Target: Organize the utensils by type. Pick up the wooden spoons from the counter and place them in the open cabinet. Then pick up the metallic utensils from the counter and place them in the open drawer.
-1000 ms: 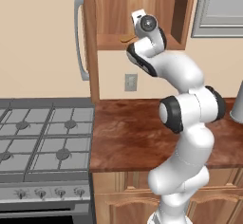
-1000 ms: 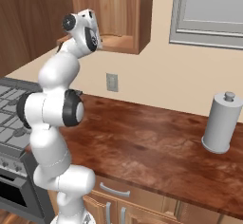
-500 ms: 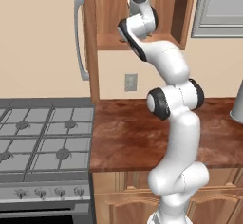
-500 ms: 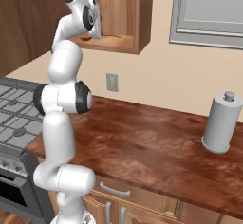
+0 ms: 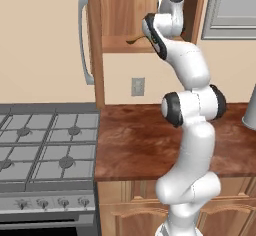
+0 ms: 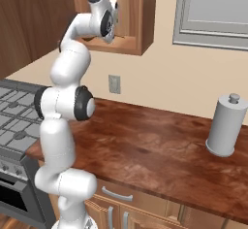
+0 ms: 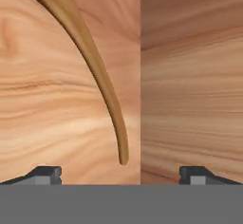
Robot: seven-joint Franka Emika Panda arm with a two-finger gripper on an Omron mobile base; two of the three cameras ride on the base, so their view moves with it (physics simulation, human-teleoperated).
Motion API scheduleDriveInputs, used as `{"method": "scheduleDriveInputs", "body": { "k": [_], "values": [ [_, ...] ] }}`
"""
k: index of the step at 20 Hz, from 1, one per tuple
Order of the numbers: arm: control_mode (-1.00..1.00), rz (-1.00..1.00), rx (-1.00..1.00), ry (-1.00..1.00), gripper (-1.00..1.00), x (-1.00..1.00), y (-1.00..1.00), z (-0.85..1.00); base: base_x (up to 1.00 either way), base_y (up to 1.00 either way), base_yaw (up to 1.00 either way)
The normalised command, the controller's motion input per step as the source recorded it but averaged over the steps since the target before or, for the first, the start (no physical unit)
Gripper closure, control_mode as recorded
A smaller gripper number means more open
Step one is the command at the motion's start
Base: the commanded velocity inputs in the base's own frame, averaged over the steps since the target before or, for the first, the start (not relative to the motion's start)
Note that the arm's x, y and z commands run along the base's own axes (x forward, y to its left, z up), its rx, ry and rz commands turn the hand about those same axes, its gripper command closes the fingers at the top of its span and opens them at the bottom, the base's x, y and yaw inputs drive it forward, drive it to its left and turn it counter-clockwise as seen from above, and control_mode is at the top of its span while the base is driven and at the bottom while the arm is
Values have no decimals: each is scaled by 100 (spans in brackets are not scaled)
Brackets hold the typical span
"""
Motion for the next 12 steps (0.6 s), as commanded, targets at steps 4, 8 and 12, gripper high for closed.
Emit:
{"method": "scheduleDriveInputs", "body": {
  "k": [4, 8, 12],
  "values": [
    [-100, 10, 54, -66, -100, -72, -91, -100, 0, 0, 0],
    [-100, 3, 42, -76, -100, -100, -43, -86, 0, 0, 0],
    [-100, 2, 15, -66, -100, -100, 9, 0, 0, 0, 0]
  ]
}}
